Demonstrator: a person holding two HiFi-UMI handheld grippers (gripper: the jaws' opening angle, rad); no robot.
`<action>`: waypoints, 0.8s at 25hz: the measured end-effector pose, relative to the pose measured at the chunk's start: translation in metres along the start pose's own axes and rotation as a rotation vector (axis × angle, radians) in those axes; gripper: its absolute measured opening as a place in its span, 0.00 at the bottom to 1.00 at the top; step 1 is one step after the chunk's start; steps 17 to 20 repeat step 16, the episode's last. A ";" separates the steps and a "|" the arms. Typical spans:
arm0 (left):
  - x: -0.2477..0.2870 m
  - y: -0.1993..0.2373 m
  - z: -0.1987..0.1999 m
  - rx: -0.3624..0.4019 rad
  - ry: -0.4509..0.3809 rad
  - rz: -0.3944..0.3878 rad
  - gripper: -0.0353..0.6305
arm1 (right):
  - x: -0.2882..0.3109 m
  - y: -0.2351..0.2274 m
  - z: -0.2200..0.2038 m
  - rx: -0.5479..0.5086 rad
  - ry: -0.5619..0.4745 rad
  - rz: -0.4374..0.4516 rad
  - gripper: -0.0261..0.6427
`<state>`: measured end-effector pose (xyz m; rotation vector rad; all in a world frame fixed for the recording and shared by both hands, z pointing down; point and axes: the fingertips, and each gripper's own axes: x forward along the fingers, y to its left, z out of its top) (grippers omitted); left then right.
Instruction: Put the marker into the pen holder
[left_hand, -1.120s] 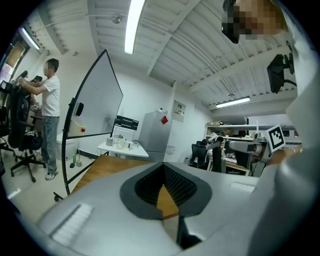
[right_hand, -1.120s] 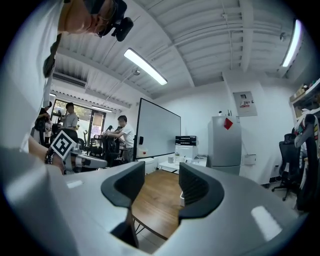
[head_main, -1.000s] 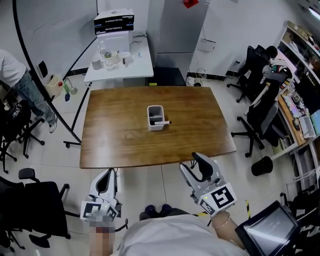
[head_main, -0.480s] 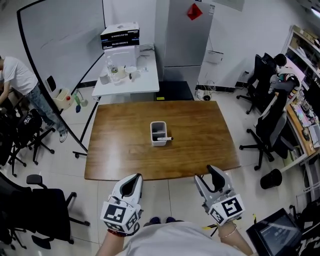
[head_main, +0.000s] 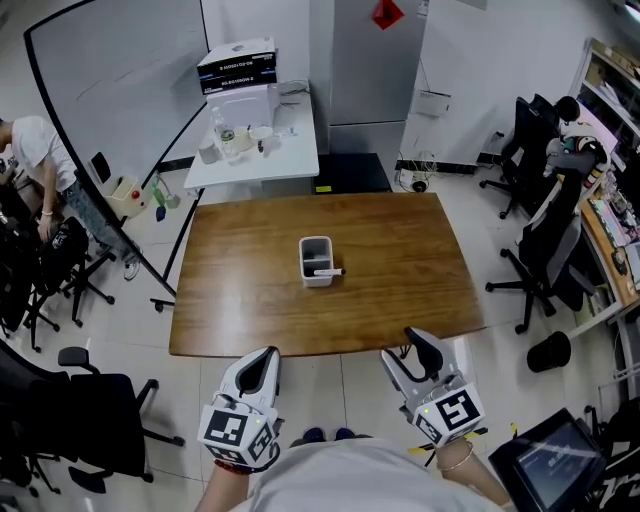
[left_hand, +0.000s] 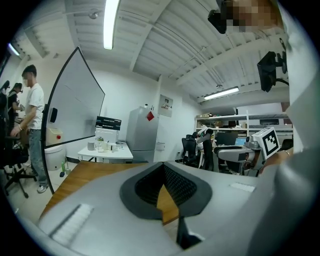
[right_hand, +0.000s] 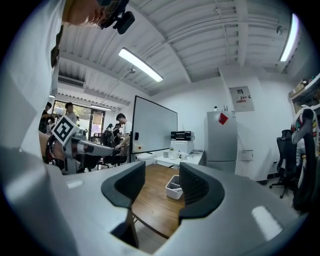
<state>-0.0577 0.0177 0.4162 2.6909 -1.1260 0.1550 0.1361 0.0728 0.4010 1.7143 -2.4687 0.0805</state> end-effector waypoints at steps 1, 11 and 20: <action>0.000 0.001 0.000 -0.001 0.002 0.004 0.06 | 0.001 0.001 0.001 -0.007 0.000 0.005 0.33; 0.001 -0.008 -0.001 -0.002 0.011 -0.018 0.06 | 0.000 0.004 -0.001 -0.021 0.013 0.010 0.33; 0.000 -0.011 0.000 0.004 0.007 -0.008 0.06 | -0.001 0.002 -0.005 -0.018 0.016 0.018 0.32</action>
